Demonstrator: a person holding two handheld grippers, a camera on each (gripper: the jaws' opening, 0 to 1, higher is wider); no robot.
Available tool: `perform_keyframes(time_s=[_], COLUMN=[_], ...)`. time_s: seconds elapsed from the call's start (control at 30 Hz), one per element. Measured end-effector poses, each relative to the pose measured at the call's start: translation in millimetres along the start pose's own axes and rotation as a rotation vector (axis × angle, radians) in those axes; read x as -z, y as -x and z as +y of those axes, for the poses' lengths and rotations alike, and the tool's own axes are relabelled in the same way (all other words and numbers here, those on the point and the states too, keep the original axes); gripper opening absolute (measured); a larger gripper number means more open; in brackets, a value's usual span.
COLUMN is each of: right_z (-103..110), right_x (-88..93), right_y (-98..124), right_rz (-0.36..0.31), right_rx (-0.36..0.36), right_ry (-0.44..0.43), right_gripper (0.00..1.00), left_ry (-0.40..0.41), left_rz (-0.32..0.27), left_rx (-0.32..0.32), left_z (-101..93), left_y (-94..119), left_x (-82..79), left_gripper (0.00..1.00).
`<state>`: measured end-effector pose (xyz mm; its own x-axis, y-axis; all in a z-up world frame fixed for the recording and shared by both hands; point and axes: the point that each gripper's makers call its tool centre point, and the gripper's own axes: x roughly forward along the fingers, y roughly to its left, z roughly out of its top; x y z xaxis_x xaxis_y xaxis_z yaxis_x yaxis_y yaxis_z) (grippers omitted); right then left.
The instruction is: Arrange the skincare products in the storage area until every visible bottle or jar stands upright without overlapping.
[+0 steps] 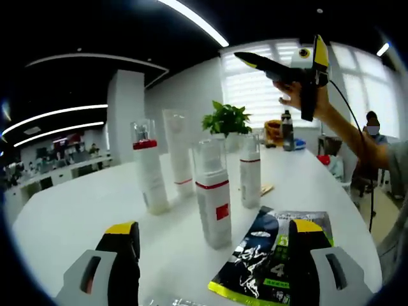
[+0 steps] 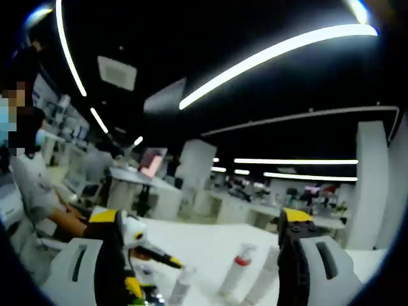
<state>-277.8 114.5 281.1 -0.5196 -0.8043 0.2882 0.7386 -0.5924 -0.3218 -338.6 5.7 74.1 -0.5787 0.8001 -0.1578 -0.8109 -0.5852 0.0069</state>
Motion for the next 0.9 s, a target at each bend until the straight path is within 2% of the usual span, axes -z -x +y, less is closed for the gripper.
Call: perform_keyframes(time_s=[0.13,0.23,0.27,0.3,0.33,0.37,0.5,0.57,0.63,0.77,0.83,0.9], right_z=[-9,-5,-7,-5,-3,-2,3,5,1,9,13,13], right_x=[9.4,23.8,33.3,40.3,54.5,64.5,109.4,131.0,157.3,190.9,209.1,214.7], right_y=[22,36,40,43,48,52,59,63,70,69,70,67], right_rz=[-0.034,-0.018,0.015,0.043,0.095,0.112,0.257,0.33,0.439,0.536,0.613,0.617], right_rx=[0.129,0.161,0.186,0.199,0.209,0.217,0.214,0.219,0.257,0.248,0.241,0.244], right_ry=[0.034,0.043,0.049,0.048,0.047,0.034,-0.098,-0.135,-0.157,-0.265,-0.325,-0.333], right_gripper=[1.0,0.95,0.9,0.8,0.74,0.69,0.66,0.57,0.47,0.45,0.44,0.41], left_ry=[0.073,0.071,0.067,0.068,0.065,0.062,0.059,0.064,0.102,0.141,0.161,0.162], left_rz=[-0.116,-0.107,-0.083,-0.077,-0.059,-0.035,0.08,0.1,0.142,0.178,0.204,0.228], left_rx=[0.02,0.028,0.031,0.029,0.026,0.023,-0.008,-0.01,-0.006,0.006,0.002,-0.005], left_z=[-5.9,-9.6,-11.3,-11.5,-12.1,-12.5,-13.5,-15.7,-15.6,-10.7,-7.2,-4.0], left_y=[6,5,3,2,0,-4,-13,-16,-17,-22,-24,-24], left_x=[-24.2,-22.2,-16.8,-15.5,-11.6,-6.5,13.2,16.0,20.2,20.8,24.7,28.3], left_gripper=[0.98,0.95,0.92,0.9,0.89,0.89,0.86,0.86,0.85,0.83,0.81,0.77])
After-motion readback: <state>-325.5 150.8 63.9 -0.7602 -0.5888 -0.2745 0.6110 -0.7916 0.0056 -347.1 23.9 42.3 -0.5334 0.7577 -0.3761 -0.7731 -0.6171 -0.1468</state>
